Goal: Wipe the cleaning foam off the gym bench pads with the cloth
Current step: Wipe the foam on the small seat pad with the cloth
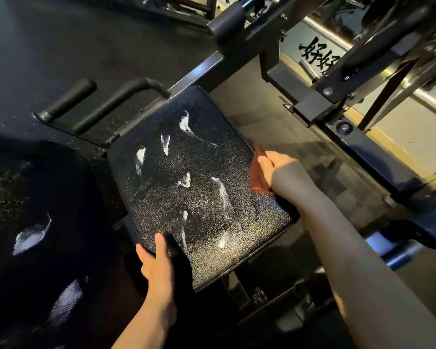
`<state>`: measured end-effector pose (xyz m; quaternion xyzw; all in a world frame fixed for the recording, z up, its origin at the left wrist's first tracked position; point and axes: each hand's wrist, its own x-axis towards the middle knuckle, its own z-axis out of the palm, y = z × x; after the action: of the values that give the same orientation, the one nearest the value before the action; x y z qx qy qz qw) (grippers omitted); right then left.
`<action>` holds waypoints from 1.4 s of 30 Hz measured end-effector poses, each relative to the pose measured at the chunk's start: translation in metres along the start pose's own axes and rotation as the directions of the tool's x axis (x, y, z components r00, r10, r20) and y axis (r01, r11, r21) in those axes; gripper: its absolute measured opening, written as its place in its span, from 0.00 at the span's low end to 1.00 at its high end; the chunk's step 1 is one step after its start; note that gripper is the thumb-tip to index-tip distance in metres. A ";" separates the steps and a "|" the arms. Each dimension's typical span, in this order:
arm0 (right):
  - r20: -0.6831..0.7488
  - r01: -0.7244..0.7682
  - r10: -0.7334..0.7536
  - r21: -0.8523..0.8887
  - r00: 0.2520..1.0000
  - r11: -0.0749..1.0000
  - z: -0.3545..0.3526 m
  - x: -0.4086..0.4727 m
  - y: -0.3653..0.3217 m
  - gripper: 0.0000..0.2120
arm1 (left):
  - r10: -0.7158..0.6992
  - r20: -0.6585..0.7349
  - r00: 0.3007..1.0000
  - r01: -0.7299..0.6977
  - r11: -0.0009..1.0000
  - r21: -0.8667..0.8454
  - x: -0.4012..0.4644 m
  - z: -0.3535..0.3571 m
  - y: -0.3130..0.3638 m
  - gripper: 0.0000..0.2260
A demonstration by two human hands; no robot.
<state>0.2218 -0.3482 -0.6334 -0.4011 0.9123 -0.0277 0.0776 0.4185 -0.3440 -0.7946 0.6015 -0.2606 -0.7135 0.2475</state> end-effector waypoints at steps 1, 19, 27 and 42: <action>-0.015 -0.001 0.001 0.014 1.000 1.000 0.001 -0.014 0.009 0.17 | 0.001 -0.007 1.000 -0.001 1.000 0.000 0.000 0.000 -0.001 0.31; -0.050 0.074 -0.072 0.051 0.996 0.996 -0.002 0.040 -0.014 0.16 | 0.008 -0.086 0.996 -0.011 0.999 -0.034 0.008 0.008 -0.002 0.30; -0.084 0.047 -0.042 0.056 0.996 0.997 -0.004 -0.023 0.020 0.12 | -0.015 -0.062 0.998 0.013 0.999 -0.034 0.003 0.005 -0.001 0.30; -0.167 0.081 -0.096 -0.095 0.981 0.992 -0.015 0.023 -0.016 0.12 | 0.013 -0.080 0.997 -0.012 1.000 0.024 0.006 0.006 -0.003 0.30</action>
<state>0.2162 -0.3761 -0.6192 -0.4406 0.8971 -0.0256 -0.0202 0.4118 -0.3453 -0.8001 0.6309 -0.2625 -0.6841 0.2552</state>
